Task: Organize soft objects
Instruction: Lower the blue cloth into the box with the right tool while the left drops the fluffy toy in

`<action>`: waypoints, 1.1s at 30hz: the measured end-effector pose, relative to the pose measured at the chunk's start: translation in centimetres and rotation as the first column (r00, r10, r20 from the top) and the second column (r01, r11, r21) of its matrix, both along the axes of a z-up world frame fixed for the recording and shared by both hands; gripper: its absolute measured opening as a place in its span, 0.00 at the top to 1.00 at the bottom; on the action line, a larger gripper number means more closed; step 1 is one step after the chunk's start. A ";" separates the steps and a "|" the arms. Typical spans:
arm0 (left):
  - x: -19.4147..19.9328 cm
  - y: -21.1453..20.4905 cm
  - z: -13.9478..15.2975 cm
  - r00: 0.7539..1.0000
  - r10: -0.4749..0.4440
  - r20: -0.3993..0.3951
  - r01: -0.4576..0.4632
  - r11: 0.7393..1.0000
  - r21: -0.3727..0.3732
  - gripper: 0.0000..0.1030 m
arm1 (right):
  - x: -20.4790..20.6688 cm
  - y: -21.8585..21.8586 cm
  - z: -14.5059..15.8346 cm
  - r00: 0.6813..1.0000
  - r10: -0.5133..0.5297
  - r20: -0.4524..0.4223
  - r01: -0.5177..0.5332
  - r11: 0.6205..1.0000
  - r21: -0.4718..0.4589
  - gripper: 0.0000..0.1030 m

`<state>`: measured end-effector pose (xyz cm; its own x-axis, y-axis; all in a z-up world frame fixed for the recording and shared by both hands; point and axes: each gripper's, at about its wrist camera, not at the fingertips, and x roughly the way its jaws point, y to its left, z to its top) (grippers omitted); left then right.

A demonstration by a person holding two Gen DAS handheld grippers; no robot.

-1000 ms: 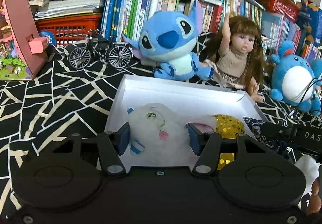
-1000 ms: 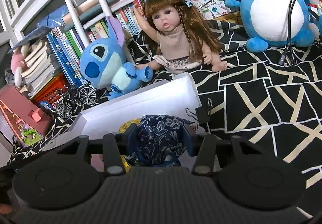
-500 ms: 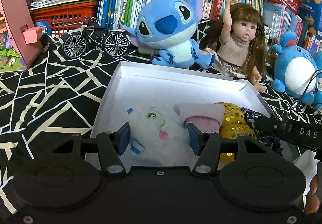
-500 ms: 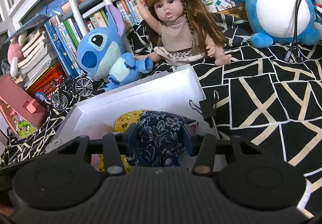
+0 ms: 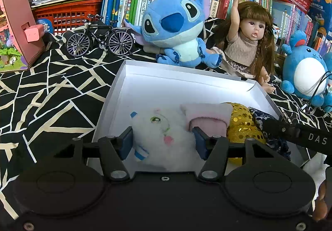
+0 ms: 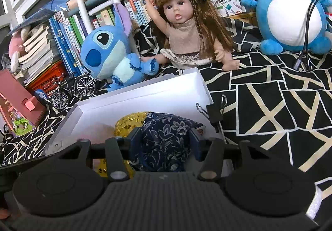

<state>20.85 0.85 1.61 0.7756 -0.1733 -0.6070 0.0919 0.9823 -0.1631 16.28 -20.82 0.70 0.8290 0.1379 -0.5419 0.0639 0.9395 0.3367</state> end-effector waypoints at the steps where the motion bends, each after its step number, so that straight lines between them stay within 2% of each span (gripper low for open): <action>1: 0.0 0.1 0.0 1.000 -0.001 -0.001 0.001 1.000 -0.002 0.44 | -0.1 0.0 0.1 1.000 0.000 0.003 0.000 1.000 -0.001 0.39; 4: -0.5 0.1 0.3 1.000 -0.001 0.002 0.001 1.000 -0.005 0.38 | -0.4 -0.1 0.4 1.000 0.003 0.013 -0.003 1.000 -0.005 0.32; 10: -1.9 0.1 1.6 0.999 -0.005 0.045 0.005 1.000 0.001 0.26 | -1.6 0.2 1.6 0.998 0.029 0.053 -0.028 0.999 -0.025 0.26; 16: -4.3 0.2 3.2 0.995 -0.024 0.100 0.024 1.000 0.006 0.18 | -3.5 0.4 3.1 0.989 0.078 0.122 -0.075 0.997 -0.031 0.16; 24: -7.8 0.8 4.5 0.989 -0.036 0.144 0.037 0.999 -0.004 0.16 | -6.7 1.4 4.4 0.970 0.143 0.198 -0.126 0.987 -0.097 0.08; 33: -11.3 2.3 4.8 0.982 -0.019 0.188 0.020 1.000 0.001 0.12 | -9.6 2.6 4.2 0.943 0.224 0.247 -0.181 0.966 -0.183 0.01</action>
